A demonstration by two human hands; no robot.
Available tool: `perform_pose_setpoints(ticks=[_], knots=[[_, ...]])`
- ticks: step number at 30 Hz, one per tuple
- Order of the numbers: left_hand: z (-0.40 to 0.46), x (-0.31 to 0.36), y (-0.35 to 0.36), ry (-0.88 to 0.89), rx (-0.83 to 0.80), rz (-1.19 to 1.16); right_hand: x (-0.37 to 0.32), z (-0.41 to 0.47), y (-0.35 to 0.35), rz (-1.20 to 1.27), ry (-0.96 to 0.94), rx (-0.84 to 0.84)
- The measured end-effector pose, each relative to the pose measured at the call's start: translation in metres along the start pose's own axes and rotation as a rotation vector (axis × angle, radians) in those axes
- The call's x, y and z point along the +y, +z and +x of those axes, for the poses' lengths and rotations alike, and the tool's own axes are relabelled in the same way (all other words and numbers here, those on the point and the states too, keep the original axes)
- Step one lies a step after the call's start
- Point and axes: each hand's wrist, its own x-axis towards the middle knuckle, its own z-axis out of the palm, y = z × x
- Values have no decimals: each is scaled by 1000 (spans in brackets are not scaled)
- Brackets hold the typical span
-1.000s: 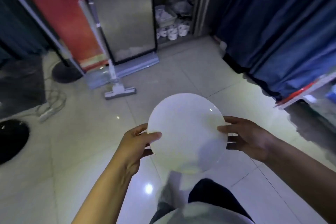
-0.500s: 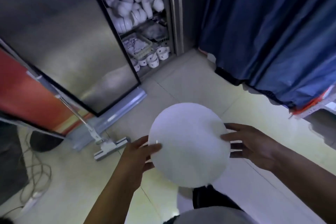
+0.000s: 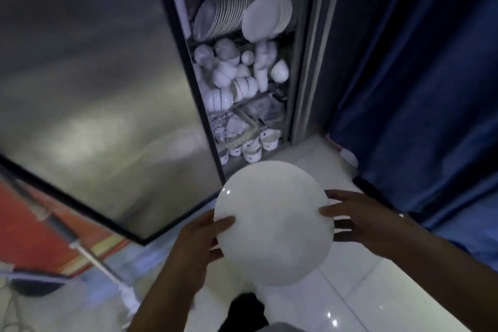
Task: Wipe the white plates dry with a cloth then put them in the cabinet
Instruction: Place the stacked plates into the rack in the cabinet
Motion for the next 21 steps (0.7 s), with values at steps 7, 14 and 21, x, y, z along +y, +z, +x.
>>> perform_pose_setpoints(ticks=[7, 14, 21], knots=[[131, 125, 32, 53, -120, 129, -108, 88, 0, 120, -69, 115], [270, 208, 95, 70, -171, 193, -196, 214, -46, 160, -86, 154], [396, 278, 155, 37, -17, 151, -299, 351, -91, 131, -80, 91]])
